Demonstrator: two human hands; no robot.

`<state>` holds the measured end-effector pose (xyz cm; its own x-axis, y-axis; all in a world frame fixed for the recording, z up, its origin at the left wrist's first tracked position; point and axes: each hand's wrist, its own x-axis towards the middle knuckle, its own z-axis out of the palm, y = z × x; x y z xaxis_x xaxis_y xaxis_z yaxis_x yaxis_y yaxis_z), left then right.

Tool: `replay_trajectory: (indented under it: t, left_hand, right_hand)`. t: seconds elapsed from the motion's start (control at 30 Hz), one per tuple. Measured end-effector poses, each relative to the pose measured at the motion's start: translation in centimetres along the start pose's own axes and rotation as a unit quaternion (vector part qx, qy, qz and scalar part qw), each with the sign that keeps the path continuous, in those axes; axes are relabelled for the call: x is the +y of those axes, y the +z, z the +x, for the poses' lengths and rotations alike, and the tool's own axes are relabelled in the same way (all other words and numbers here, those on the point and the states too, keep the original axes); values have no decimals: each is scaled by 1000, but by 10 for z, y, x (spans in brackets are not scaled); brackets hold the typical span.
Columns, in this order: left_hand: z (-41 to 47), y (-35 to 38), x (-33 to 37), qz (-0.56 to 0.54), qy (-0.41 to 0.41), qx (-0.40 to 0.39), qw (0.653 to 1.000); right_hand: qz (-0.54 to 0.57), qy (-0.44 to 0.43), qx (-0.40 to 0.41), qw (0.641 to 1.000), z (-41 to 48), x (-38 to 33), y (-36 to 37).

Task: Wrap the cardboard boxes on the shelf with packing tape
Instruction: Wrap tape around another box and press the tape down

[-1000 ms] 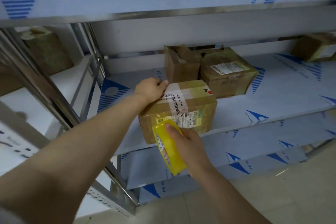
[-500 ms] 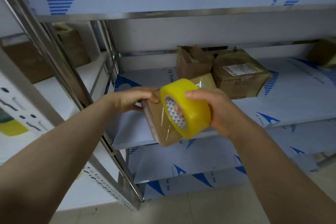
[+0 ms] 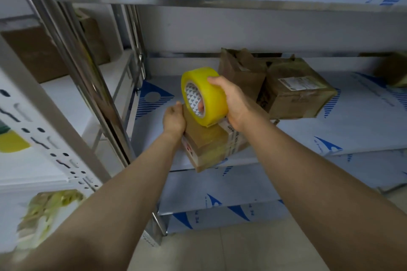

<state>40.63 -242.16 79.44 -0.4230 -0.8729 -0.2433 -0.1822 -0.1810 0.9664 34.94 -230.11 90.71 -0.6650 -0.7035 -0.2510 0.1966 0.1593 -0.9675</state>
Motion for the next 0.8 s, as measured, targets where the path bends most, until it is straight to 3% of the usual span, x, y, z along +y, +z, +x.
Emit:
replay_trajectory:
  t: [0.23,0.4,0.6,0.67,0.73,0.8]
  left_hand:
    - [-5,0,10,102,44,45,993]
    - [-4,-3,9,118,55,43,991]
    - [-3,2,13,178,67,27,981]
    - [-2,0,21,297,92,38,950]
    - [-1,4,36,413,154,78,894]
    - [-6,19,51,503,168,43,847]
  right_hand:
    - [-18,-10,-15,1000,-67,-10,-14]
    - [-75,-6,-24,997,-118,34,-44]
    - [-62,15,46,997,-118,93,-47]
    - [-41,10,63,997,-110,103,-46]
    - [-31,1,68,997,-103,110,-44]
    - [-18,0,77,997,-98,114,-42]
